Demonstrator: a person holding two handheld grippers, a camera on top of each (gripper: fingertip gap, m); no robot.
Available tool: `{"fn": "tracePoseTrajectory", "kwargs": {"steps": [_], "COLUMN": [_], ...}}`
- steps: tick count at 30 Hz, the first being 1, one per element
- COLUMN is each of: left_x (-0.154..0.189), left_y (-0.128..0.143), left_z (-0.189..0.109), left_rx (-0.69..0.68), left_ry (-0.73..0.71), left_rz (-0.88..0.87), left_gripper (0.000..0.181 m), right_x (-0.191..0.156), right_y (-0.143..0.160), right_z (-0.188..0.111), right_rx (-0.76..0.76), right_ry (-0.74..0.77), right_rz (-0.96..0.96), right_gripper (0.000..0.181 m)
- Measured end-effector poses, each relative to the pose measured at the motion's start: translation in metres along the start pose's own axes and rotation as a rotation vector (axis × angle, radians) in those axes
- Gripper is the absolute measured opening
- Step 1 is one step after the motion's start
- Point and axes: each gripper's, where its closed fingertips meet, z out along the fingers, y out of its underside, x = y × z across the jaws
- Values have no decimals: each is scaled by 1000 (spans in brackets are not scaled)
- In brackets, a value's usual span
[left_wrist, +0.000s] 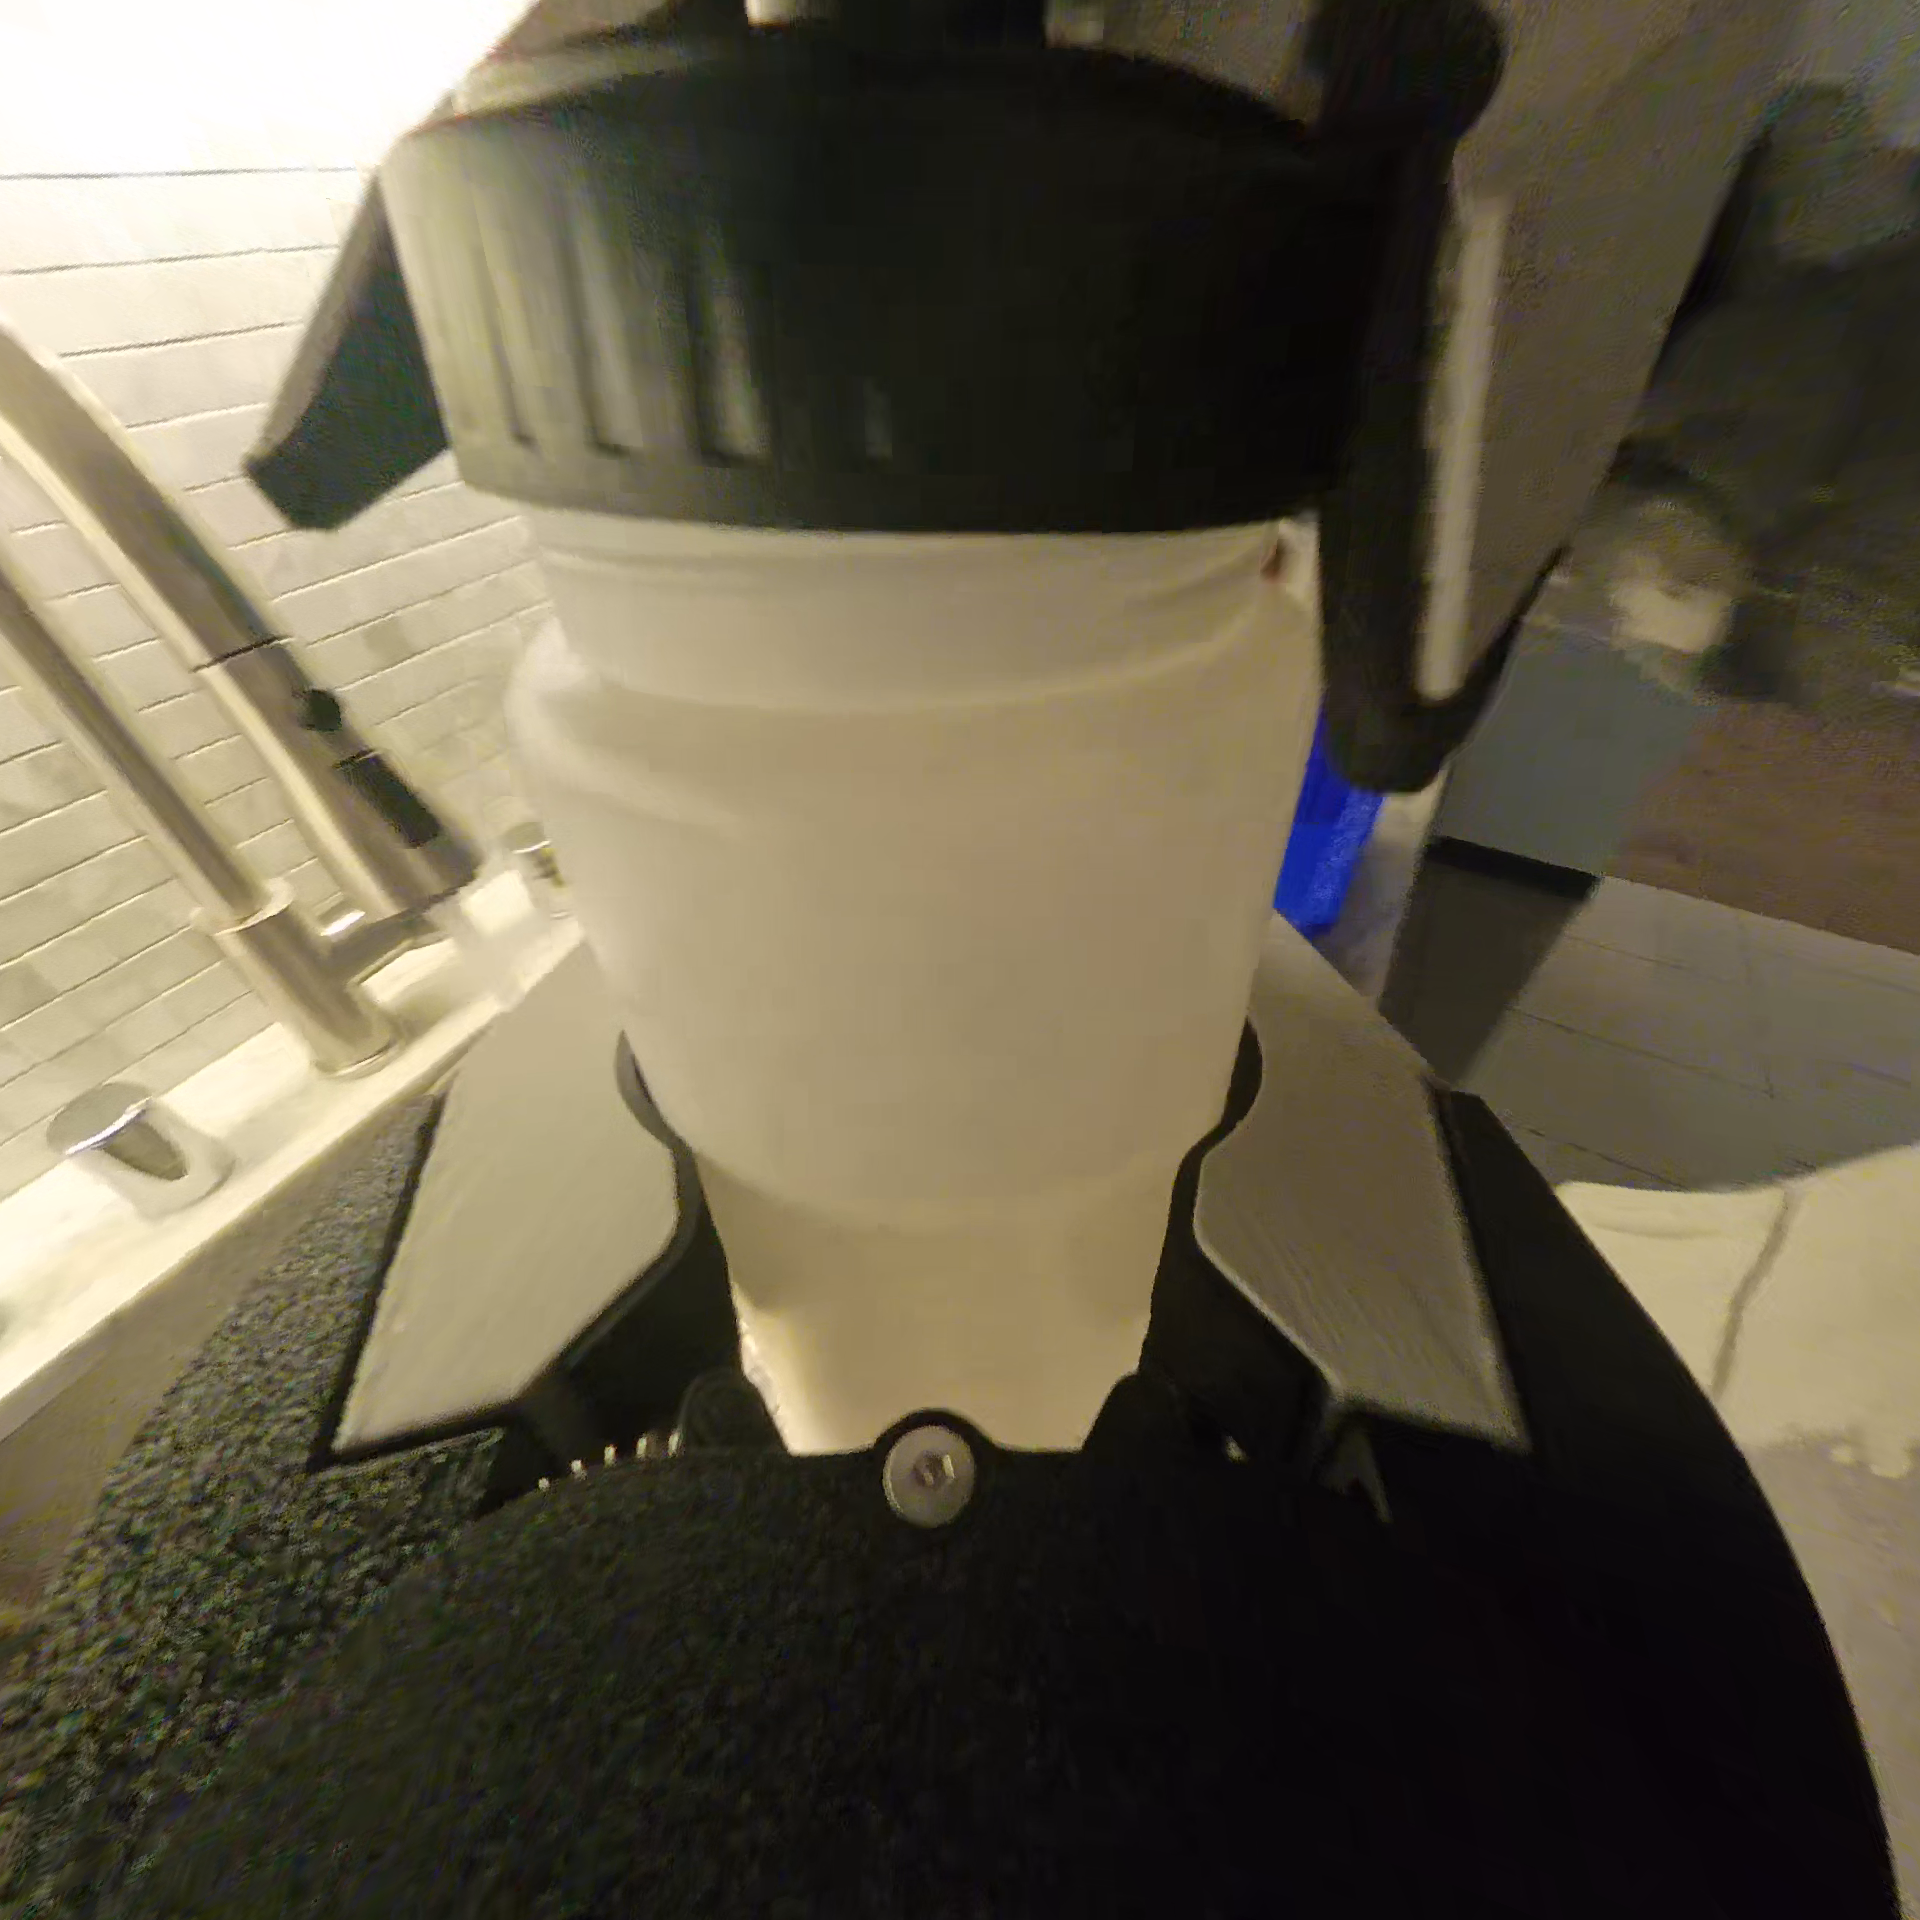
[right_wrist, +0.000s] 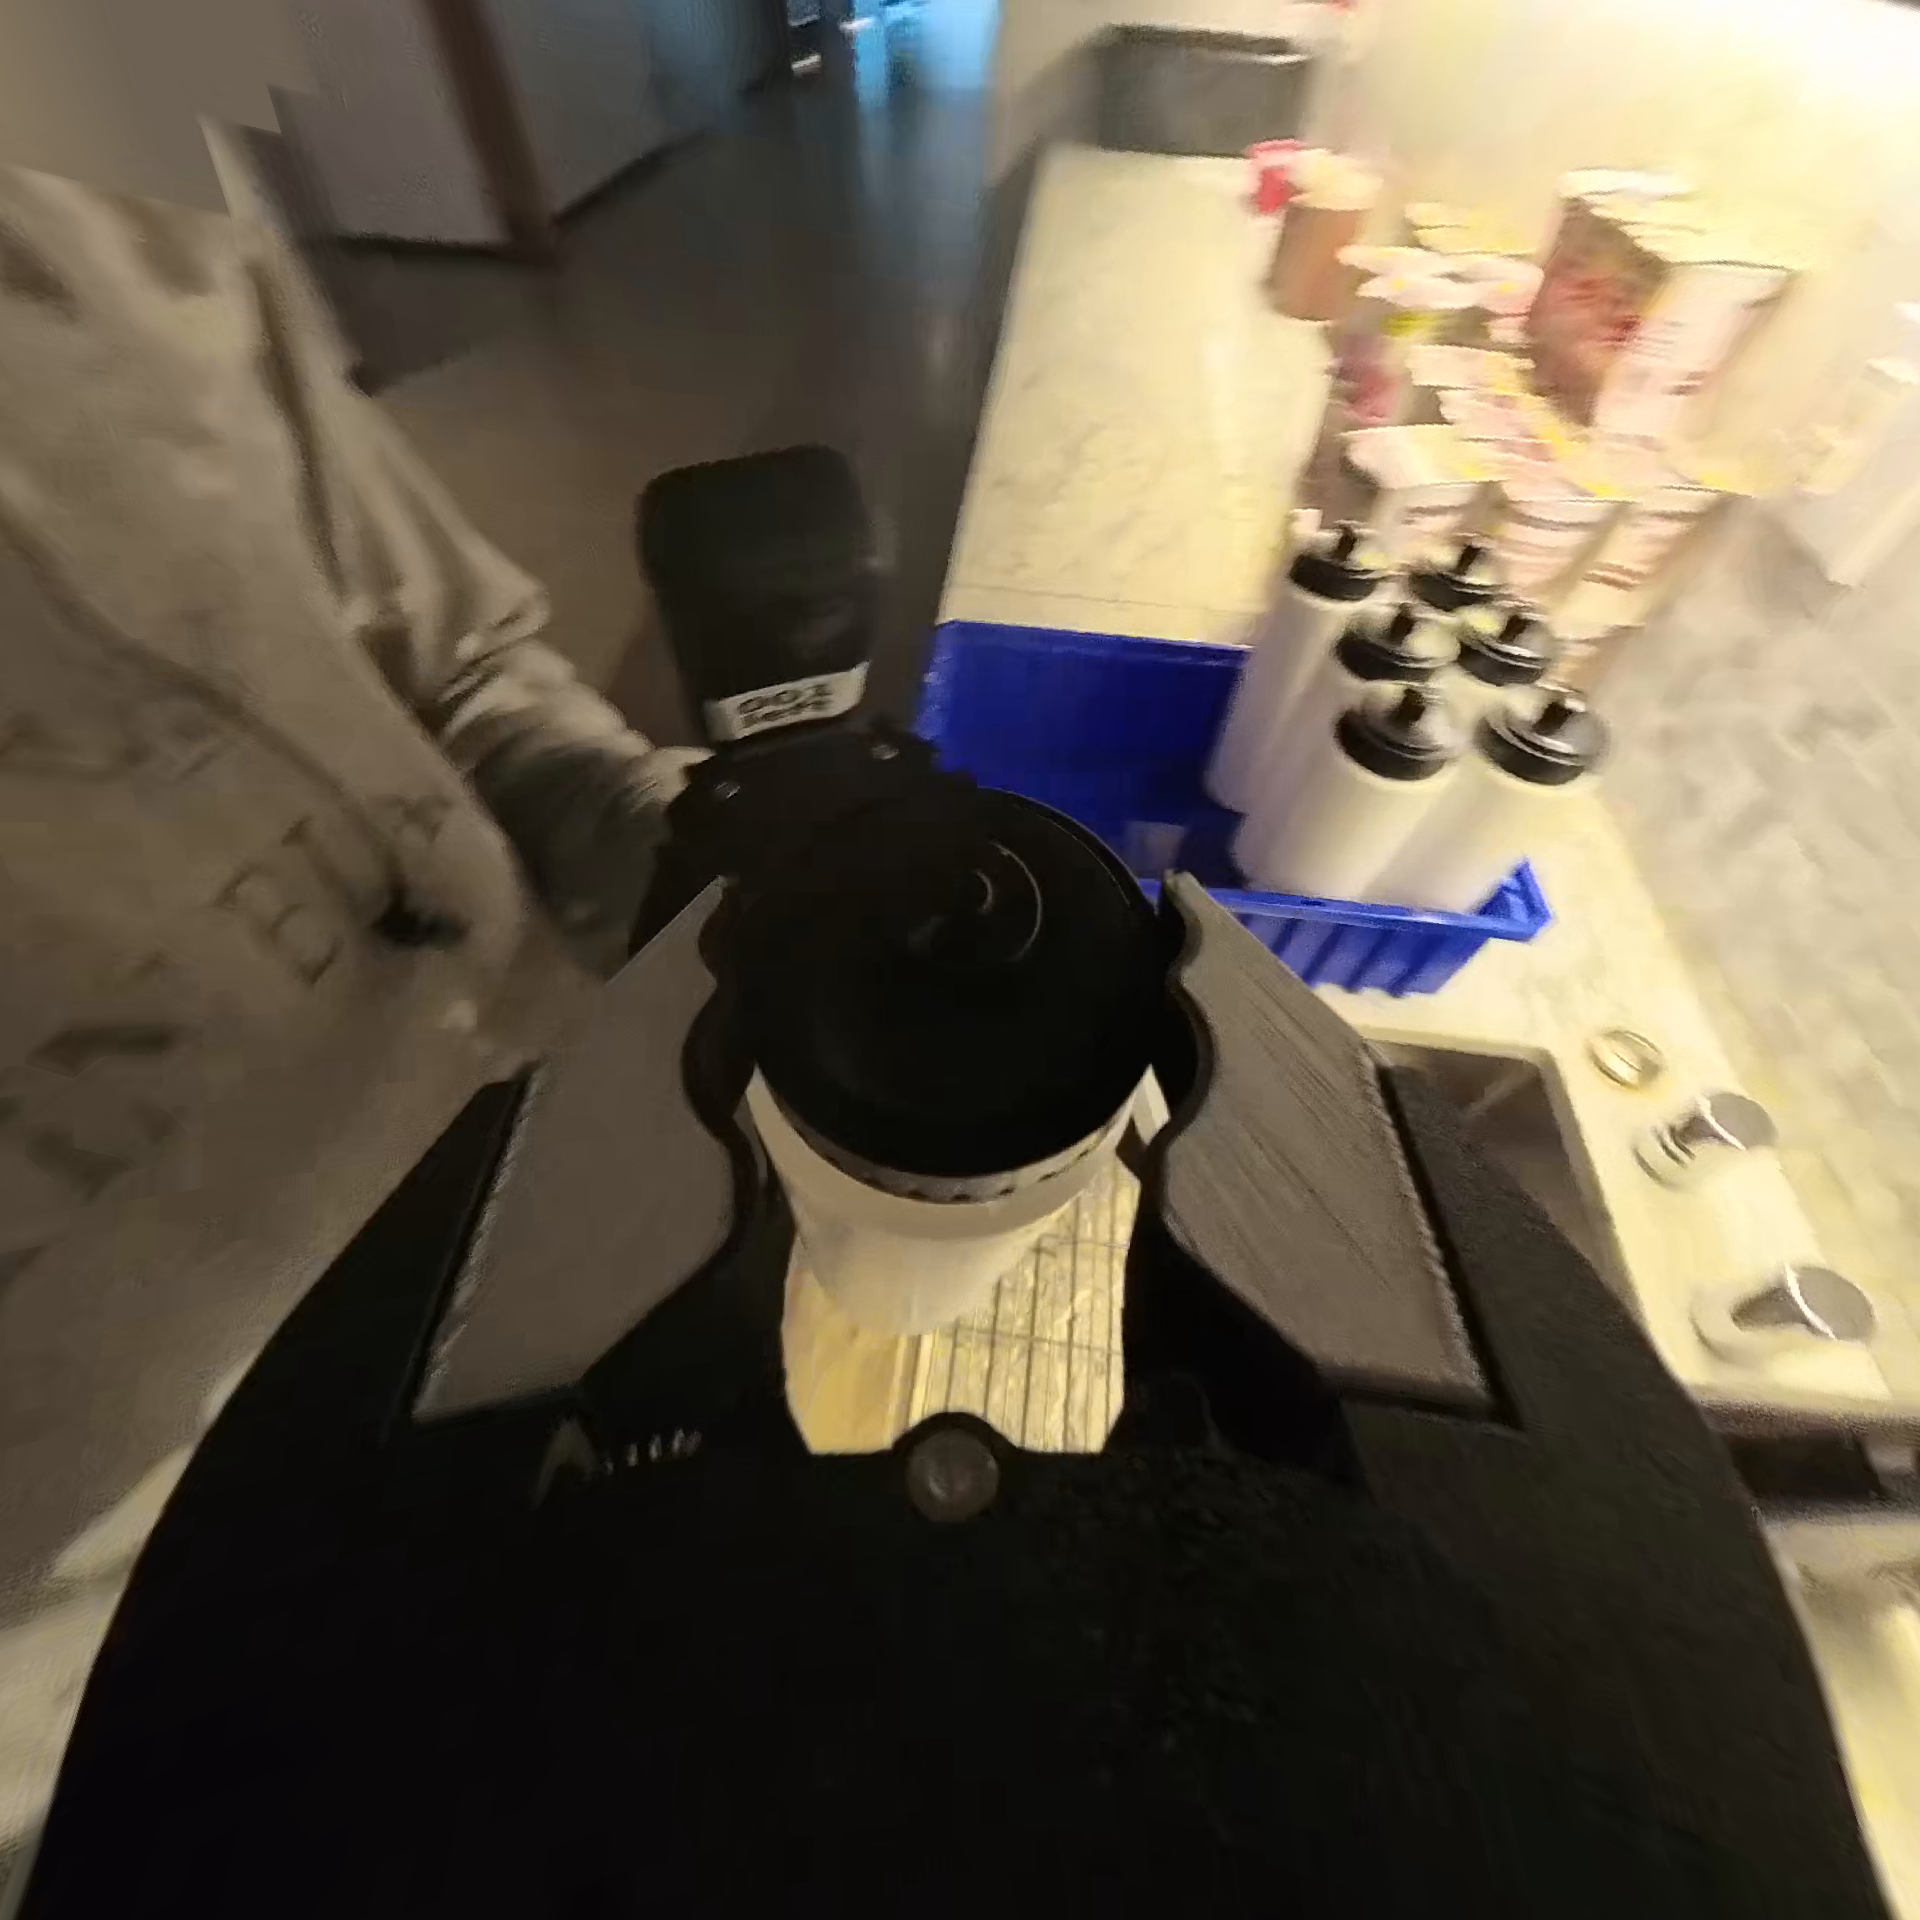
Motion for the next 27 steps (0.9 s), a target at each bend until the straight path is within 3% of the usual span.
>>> {"fn": "tracePoseTrajectory", "kwargs": {"steps": [5, 8, 13, 17, 27], "left_x": [30, 44, 49, 48, 67], "left_y": [-15, -26, -38, -44, -65], "left_z": [-2, -8, -17, -22, -26], "left_rx": [9, 6, 17, 36, 107], "left_ry": [204, 299, 338, 323, 433], "left_rz": [2, -1, -22, -4, 5], "left_gripper": [101, 101, 101, 102, 102], "right_x": [-25, -36, -36, -37, -53], "right_y": [-11, -18, -33, -42, -70], "right_z": [-13, -18, -16, -17, -33], "right_rx": [-74, -96, -73, 50, 206], "right_ry": [-285, -379, -308, -238, -415], "right_rz": [-45, -42, -44, -45, 37], "right_gripper": [78, 78, 78, 78, 77]}}
